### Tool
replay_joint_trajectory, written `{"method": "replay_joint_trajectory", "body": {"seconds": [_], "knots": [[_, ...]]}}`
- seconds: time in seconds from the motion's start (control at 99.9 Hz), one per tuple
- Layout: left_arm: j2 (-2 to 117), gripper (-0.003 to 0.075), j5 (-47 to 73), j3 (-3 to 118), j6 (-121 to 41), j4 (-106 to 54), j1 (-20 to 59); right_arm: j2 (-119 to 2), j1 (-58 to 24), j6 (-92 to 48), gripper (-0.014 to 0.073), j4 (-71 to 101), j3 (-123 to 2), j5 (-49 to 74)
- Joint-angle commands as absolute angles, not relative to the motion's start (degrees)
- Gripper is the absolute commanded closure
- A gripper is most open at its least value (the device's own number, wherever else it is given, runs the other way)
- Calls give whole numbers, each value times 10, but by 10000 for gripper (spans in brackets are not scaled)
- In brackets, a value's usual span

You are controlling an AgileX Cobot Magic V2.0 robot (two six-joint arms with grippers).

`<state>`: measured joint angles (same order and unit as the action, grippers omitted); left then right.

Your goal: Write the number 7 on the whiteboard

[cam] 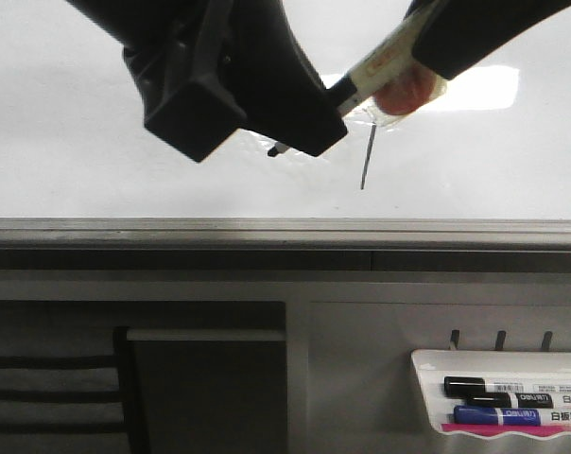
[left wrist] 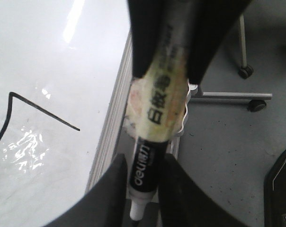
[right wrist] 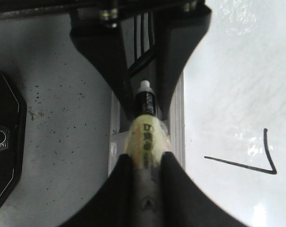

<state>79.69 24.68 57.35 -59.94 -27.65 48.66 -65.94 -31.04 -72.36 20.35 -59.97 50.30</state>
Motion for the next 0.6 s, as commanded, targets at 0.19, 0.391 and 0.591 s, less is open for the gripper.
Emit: {"method": "replay_joint_trajectory", "body": {"seconds": [0.19,0.391,0.591], "knots": [[783,741,215,592,-598,-291,491,-645,-312,-730,649,216,-619,489],[783,741,215,592,-598,-291,491,-645,-312,-730,457,216,-619,485],[781,741,216,592,-596,-286,486,-628,-312,-727,260,211,-621,484]]}}
